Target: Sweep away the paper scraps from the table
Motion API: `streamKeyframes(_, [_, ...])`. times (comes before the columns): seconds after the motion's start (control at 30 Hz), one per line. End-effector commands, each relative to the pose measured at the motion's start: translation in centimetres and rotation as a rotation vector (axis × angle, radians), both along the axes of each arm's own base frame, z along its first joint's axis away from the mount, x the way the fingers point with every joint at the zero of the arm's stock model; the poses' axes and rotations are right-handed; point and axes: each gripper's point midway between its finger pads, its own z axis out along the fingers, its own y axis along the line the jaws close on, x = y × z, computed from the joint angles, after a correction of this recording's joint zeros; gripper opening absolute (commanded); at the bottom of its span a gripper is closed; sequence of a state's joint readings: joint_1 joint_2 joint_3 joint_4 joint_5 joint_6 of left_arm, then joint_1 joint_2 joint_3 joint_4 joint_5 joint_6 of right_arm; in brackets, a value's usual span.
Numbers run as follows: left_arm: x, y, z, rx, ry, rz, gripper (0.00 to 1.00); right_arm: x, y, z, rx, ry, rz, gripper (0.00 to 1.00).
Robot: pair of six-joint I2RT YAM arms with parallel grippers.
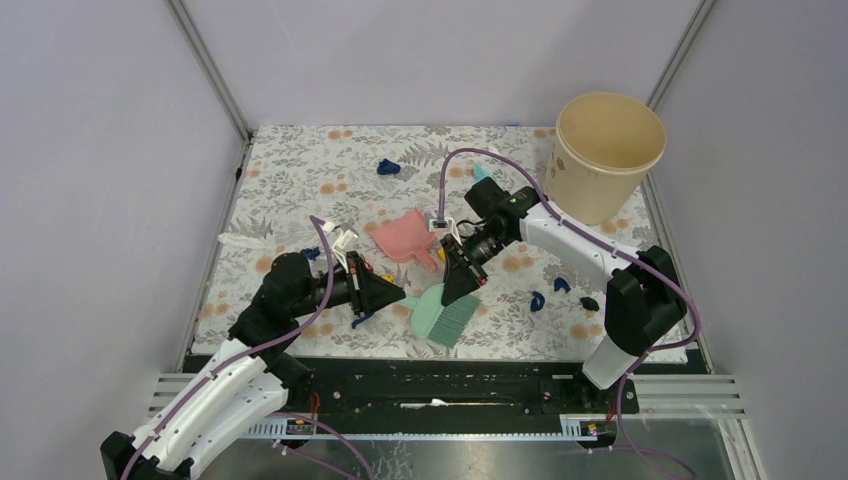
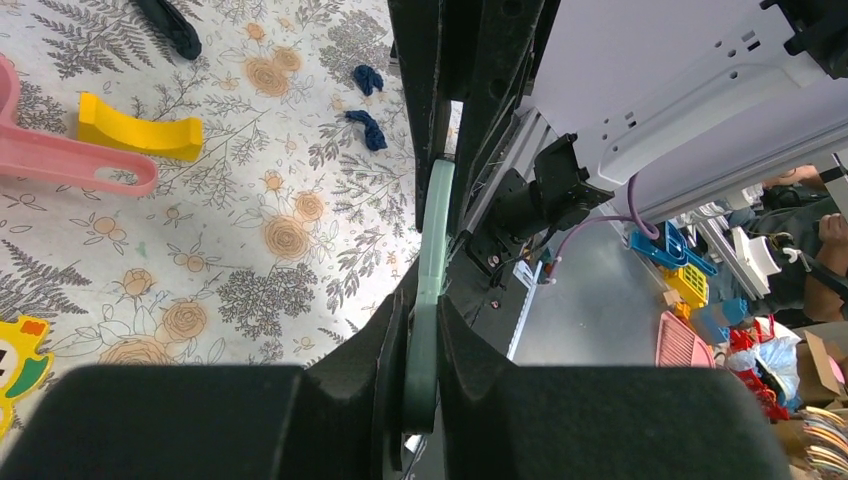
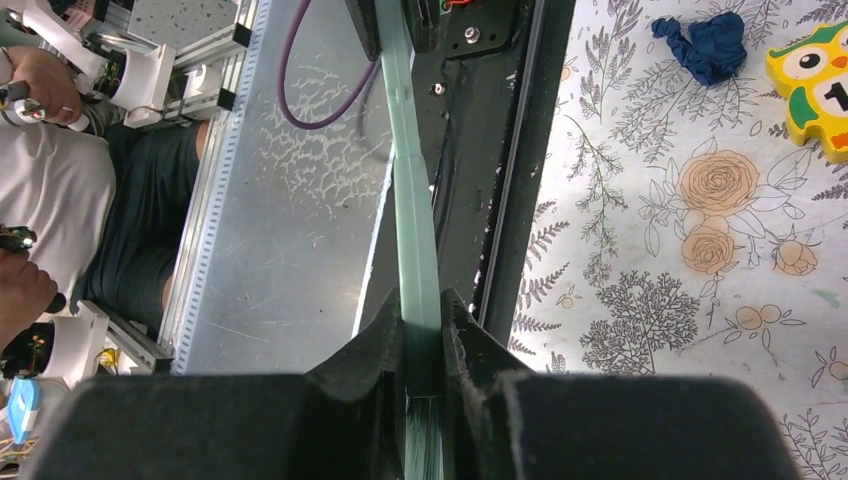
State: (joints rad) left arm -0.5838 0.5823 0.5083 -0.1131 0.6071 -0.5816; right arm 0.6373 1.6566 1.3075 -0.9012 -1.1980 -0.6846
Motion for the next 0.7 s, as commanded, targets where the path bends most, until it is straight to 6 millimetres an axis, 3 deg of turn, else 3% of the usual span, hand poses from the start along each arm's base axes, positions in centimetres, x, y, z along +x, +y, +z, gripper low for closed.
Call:
streamKeyframes(0.0, [0.1, 0.4, 0.9, 0.016, -0.039, 0.021, 0.0, 1.1, 0.1, 0.3, -0.008, 0.009, -0.049, 0.07])
streamKeyframes(0.1, [1.3, 1.4, 1.0, 0.063, -0.05, 0.109, 0.0, 2.7, 0.4, -0.6, -0.066, -0.031, -0.13, 0.35])
streamKeyframes(0.2, [2.8, 3.2, 1.9, 0.126, -0.048, 0.246, 0.0, 6.7, 0.1, -2.5, -0.187, -0.19, -0.321, 0.52])
streamKeyframes(0.33, [4.6, 6.9, 1.7, 0.284, -0.014, 0.461, 0.0, 12.6, -1.3, -4.1, -0.324, -0.382, -0.589, 0.59])
streamKeyframes(0.4, [5.4, 8.9, 1.4, 0.352, 0.023, 0.578, 0.0, 14.5, -1.9, -4.9, -0.386, -0.421, -0.657, 0.6])
streamKeyframes(0.5, [6.0, 10.3, 1.8, 0.386, 0.027, 0.66, 0.0, 15.8, -1.7, -5.6, -0.439, -0.407, -0.695, 0.62])
streamKeyframes(0.67, [6.8, 13.3, 1.9, 0.456, 0.067, 0.836, 0.0, 15.6, 0.4, -7.3, -0.459, -0.377, -0.65, 0.66])
